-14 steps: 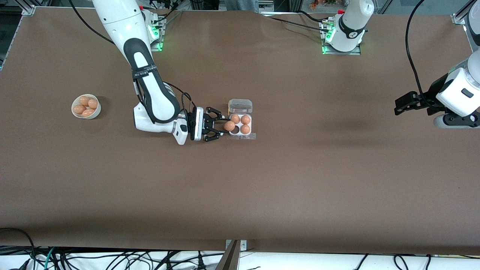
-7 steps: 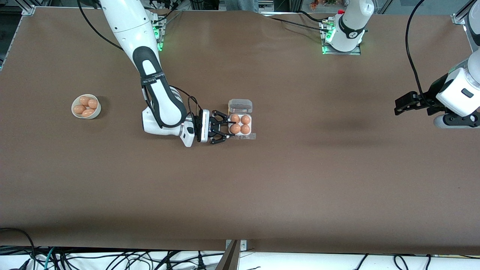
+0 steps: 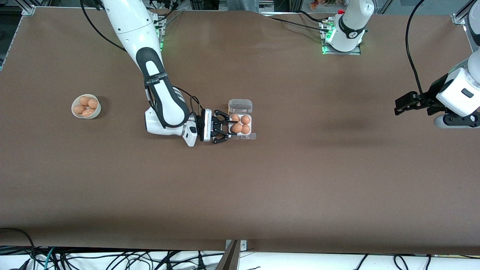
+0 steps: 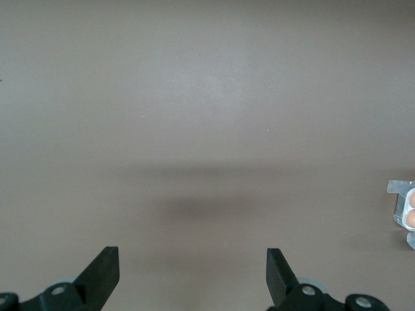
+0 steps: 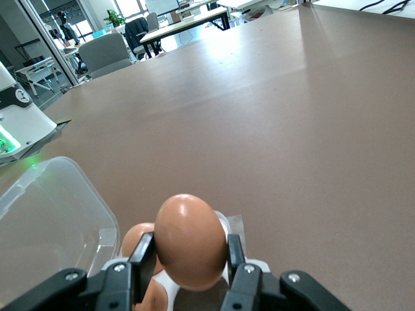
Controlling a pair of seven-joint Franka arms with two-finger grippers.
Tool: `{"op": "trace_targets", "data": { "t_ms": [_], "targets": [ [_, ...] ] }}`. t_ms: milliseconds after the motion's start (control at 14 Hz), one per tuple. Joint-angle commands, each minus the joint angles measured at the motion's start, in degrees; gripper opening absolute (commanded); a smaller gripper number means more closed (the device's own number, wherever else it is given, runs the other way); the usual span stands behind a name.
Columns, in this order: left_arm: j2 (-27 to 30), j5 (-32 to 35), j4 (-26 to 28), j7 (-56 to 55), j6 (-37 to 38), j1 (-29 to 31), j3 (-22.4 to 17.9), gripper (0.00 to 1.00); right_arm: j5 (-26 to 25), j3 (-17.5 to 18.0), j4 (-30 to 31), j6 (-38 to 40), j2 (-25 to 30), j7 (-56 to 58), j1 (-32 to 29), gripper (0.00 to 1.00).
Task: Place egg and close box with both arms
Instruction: 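Lower the egg into the empty box slot and open the right gripper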
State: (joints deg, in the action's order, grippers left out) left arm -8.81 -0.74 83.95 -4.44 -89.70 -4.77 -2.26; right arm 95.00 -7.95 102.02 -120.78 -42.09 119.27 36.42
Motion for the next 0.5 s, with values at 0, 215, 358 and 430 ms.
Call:
{"op": "trace_targets", "data": {
  "t_ms": [0,215,358,430],
  "targets": [
    [-0.8,-0.8,-1.9,0.3,1.2,0.3,-0.1,1.00,1.3,0.0,-0.8,0.2,-0.7,1.2,0.8,0.36],
    [-0.8,-0.8,-1.9,0.3,1.2,0.3,-0.1,1.00,1.4,0.0,-0.8,0.2,-0.9,1.5,0.8,0.36],
    [-0.8,-0.8,-1.9,0.3,1.3,0.3,-0.1,1.00,1.4,0.0,-0.9,0.6,-0.9,0.7,0.9,0.72],
    [-0.8,-0.8,-1.9,0.3,1.3,0.4,-0.1,1.00,1.4,0.0,-1.1,0.7,-0.8,-0.3,0.9,1.00]
  ]
}}
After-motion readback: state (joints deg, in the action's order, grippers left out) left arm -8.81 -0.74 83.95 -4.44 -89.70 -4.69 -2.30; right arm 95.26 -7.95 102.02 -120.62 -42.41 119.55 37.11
